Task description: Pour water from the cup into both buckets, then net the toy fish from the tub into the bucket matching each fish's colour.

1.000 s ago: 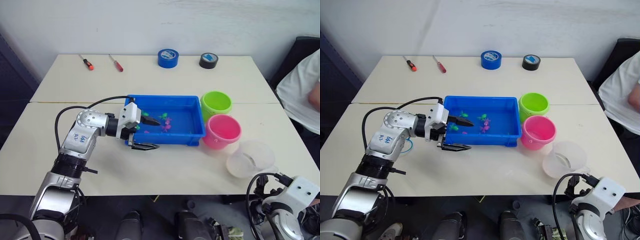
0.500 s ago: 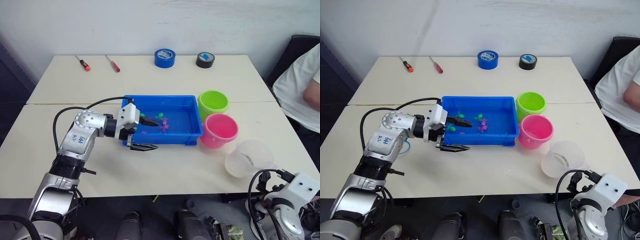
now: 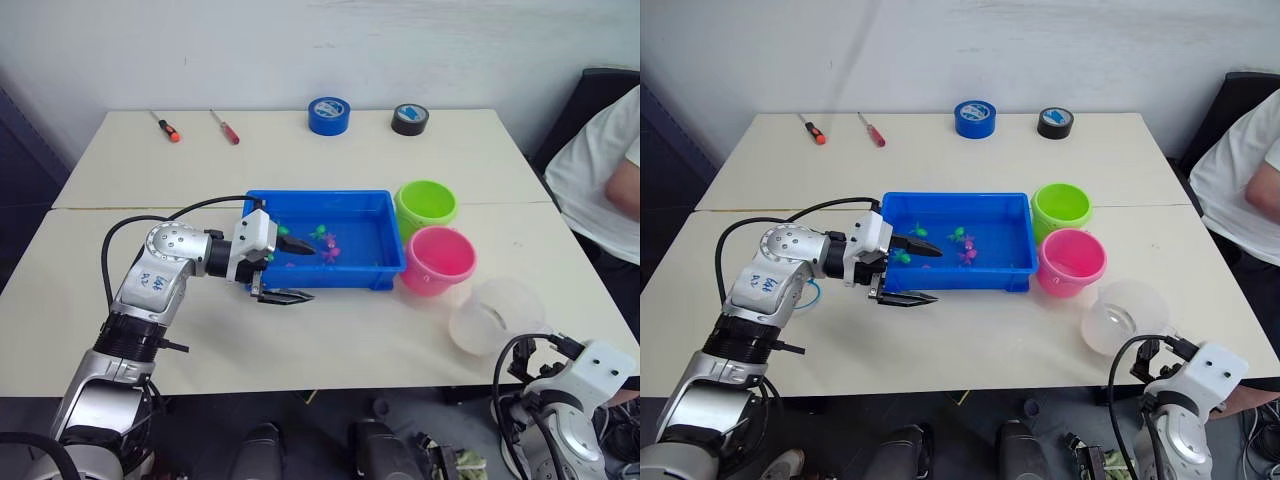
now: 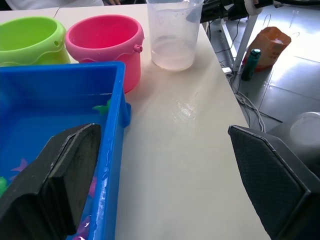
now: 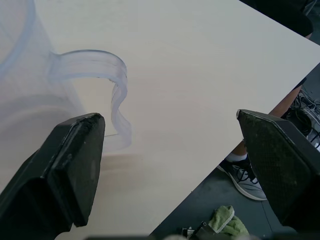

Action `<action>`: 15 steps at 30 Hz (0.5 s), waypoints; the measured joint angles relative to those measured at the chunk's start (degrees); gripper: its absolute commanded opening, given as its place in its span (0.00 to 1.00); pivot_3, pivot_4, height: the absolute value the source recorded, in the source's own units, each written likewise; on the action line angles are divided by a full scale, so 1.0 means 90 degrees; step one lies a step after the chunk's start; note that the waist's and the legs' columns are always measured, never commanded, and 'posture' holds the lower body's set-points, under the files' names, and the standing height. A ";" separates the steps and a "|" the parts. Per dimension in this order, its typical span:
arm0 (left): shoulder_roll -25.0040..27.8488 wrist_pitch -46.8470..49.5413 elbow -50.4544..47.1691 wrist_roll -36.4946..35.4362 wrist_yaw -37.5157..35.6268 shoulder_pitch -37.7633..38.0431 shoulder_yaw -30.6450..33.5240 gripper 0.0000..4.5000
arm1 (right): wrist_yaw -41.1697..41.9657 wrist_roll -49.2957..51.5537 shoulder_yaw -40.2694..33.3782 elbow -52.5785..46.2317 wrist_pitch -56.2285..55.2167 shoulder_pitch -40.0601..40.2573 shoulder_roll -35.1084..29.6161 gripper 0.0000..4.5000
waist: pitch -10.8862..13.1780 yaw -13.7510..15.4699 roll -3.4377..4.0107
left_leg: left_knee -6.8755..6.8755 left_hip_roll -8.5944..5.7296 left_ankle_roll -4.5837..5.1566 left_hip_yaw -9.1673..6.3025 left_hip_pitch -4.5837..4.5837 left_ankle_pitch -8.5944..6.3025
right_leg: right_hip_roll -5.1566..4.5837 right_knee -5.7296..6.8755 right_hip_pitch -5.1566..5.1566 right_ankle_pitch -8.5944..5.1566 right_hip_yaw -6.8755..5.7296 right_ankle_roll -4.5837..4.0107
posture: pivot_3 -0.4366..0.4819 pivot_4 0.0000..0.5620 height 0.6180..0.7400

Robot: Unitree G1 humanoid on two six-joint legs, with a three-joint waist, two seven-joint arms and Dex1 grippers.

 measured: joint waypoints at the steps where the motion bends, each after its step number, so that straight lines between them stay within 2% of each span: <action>1: 0.0003 0.0023 -0.0013 -0.0001 0.0002 0.0008 0.0017 0.99 | 0.0008 -0.0001 0.0020 0.0000 0.0000 -0.0001 0.0001 1.00 | 0.0000 -0.0001 0.0000 | 0.0000 0.0000 0.0000 0.0000 0.0000 0.0000 | 0.0000 0.0000 0.0000 0.0000 0.0000 0.0000 | 0.48 0.27 0.95; 15: 0.0077 0.0045 -0.0121 -0.0001 0.0005 0.0038 0.0027 0.99 | 0.0074 -0.0139 0.0110 0.0784 -0.0435 -0.0499 -0.0040 1.00 | 0.0003 -0.0007 0.0005 | 0.0000 -0.0004 -0.0001 0.0002 0.0000 0.0001 | 0.0001 0.0003 -0.0002 0.0000 0.0001 0.0000 | 0.48 0.27 0.95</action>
